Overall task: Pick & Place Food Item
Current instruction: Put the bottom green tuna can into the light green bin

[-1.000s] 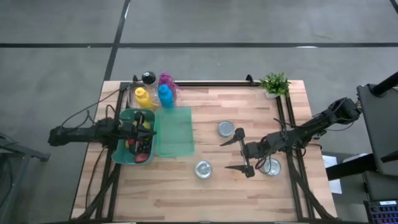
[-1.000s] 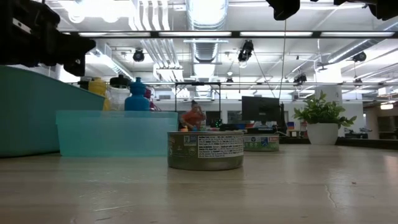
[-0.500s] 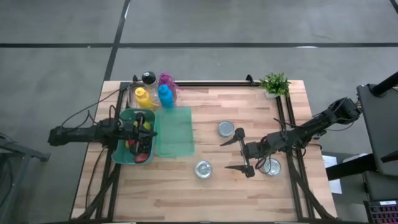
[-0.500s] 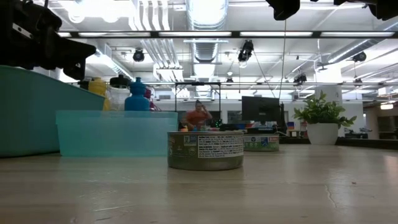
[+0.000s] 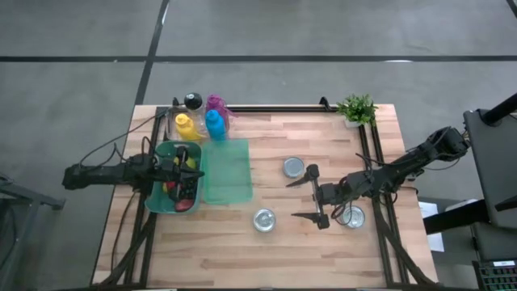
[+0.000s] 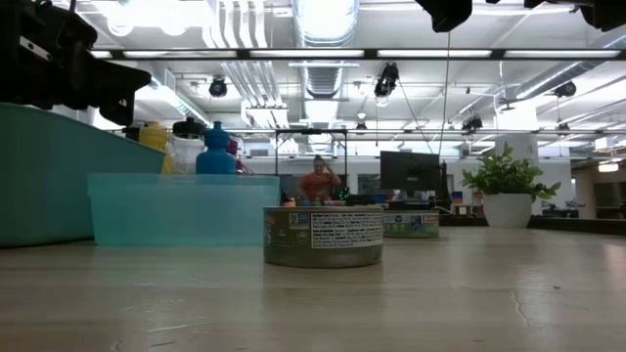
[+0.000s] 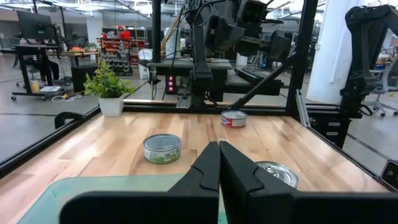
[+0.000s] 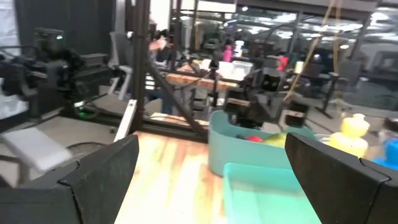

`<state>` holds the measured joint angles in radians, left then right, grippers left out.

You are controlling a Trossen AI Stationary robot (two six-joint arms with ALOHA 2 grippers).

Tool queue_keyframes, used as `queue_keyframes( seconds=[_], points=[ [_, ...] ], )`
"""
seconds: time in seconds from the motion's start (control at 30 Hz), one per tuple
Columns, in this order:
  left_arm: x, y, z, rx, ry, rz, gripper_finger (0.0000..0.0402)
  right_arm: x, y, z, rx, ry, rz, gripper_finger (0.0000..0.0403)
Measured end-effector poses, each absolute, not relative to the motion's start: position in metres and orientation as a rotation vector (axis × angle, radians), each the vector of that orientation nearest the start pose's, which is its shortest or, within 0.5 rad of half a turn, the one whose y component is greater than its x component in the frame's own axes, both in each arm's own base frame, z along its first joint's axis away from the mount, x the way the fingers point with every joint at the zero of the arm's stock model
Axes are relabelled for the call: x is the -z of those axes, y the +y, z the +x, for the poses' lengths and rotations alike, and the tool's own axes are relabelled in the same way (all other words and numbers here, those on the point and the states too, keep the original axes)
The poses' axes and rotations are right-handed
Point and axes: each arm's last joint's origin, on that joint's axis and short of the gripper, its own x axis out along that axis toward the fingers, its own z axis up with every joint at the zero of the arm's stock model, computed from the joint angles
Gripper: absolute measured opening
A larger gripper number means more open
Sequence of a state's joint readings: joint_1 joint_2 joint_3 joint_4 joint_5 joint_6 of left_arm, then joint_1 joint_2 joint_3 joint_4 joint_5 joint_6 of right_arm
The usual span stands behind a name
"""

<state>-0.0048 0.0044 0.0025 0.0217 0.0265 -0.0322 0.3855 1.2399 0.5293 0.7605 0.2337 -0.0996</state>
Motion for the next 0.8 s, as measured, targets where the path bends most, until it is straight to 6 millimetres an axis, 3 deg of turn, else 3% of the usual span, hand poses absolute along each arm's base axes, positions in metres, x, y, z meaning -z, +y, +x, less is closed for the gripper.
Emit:
queue_keyframes(
  seconds=[0.53,0.8],
  points=[
    [-0.166,-0.001,0.098,0.032,-0.022,-0.031,0.0003,-0.246,0.090,0.239,-0.146,-0.064,-0.062,0.0400],
    [-0.166,-0.001,0.098,0.032,-0.022,-0.031,0.0003,-0.264,0.093,0.245,-0.152,-0.113,-0.026,0.0400]
  ],
)
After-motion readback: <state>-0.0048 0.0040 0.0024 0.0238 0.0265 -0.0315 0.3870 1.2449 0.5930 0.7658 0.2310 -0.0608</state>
